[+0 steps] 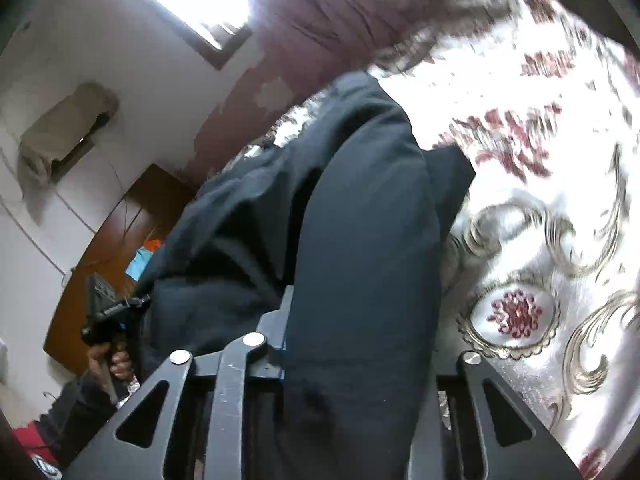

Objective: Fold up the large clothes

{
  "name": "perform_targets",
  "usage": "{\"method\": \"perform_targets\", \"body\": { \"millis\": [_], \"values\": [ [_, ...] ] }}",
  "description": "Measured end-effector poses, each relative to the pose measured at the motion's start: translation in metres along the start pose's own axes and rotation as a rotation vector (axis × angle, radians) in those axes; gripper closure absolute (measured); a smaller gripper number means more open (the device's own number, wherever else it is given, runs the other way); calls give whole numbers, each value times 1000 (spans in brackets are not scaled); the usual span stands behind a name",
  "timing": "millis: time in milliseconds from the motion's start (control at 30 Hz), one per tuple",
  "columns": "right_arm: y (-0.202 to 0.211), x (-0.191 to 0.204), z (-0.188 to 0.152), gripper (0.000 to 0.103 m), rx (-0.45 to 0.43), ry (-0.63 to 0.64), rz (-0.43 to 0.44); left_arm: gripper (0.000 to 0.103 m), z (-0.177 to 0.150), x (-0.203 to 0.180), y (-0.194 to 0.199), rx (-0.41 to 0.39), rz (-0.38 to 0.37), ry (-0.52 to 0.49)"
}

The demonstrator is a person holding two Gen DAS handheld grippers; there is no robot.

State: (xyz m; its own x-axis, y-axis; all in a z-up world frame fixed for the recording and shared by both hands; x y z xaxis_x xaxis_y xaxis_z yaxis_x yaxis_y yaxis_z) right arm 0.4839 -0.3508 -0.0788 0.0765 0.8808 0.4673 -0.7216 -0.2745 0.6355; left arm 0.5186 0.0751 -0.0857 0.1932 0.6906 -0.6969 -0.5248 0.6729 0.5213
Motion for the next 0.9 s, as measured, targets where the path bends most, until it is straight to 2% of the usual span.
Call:
{"method": "perform_targets", "body": {
  "millis": [67,200,367,533,600,700,767,900],
  "values": [
    [18,6,2,83,-29,31,17,85,4,-13,17,-37,-5,-25],
    [42,47,10,83,-79,137,40,86,17,-43,61,-100,-27,-92],
    [73,95,10,84,-133,229,107,86,26,-67,114,-145,10,-158],
    [95,123,3,84,-160,279,153,86,21,-67,166,-198,14,-135],
    [94,129,-1,84,-157,305,139,86,14,-62,184,-215,20,-129],
    [80,128,-8,84,-144,320,93,86,6,-54,189,-228,22,-112],
    [67,121,-13,84,-125,313,47,86,-2,-42,184,-229,28,-92],
    [20,89,-36,80,-15,255,-103,85,-17,-7,154,-200,59,-55]
  ]
}}
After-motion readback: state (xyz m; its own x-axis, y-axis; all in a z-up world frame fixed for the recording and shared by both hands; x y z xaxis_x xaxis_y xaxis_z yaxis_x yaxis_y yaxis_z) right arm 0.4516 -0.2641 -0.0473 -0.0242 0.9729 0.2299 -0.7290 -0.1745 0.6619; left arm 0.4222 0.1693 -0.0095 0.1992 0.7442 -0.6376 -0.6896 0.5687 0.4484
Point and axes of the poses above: each gripper's, at about its wrist camera, not at the fingertips, and y roughly against the way its jaws point, x to its left, z to its top, the point moved 8 cm from there along -y, roughly the way its jaws point, and after that the axes turned 13 degrees about -z, right-handed, at the moved point
